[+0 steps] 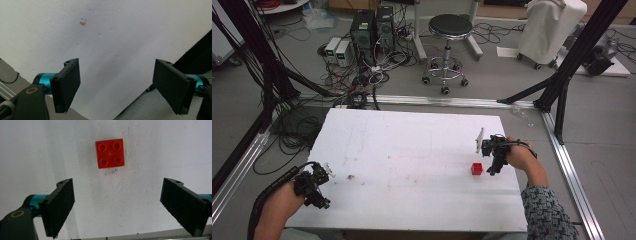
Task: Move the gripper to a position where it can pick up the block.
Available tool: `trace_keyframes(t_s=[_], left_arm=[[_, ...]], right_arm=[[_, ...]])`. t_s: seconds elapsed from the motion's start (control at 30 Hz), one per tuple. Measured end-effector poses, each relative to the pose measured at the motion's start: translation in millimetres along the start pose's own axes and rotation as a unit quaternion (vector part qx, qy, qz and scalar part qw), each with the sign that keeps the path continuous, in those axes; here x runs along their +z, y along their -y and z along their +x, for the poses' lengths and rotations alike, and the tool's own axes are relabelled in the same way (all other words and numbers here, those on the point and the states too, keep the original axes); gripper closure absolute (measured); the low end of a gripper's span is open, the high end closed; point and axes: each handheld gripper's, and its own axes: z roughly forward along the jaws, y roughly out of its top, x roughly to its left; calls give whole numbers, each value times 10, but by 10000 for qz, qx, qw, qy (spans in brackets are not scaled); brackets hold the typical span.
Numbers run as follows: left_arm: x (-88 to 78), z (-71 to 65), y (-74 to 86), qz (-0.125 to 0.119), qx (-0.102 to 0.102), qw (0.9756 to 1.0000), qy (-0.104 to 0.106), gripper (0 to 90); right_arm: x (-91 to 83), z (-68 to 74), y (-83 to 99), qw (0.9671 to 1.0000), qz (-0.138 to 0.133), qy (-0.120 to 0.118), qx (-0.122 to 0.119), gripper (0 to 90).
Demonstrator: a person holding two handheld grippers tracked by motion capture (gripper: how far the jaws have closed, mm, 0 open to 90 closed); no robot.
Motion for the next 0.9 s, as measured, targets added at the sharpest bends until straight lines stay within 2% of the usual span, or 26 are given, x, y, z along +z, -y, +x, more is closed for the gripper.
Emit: trace_keyframes(t_s=[0.3,0.5,0.53,0.63,0.73,0.9], left_arm=[[-14,11,23,-21,-32,10000,-10,224],[-9,11,18,-15,-14,10000,10,224],[-9,10,17,-10,-13,10000,9,224],[-10,11,18,-13,-17,10000,4,224],[-10,11,21,-18,-36,10000,5,224],[1,3,19,-11,-32,10000,17,224]], right_arm=[[112,-31,-147,9996,-5,23,-265,116],[218,-26,-183,9996,1,-47,-287,116],[242,-30,-189,9994,-15,-63,-348,116],[309,-29,-202,9995,10,-115,-290,116],[367,-32,-224,9991,60,-163,-384,116],[422,-26,-233,9990,46,-174,-401,116]])
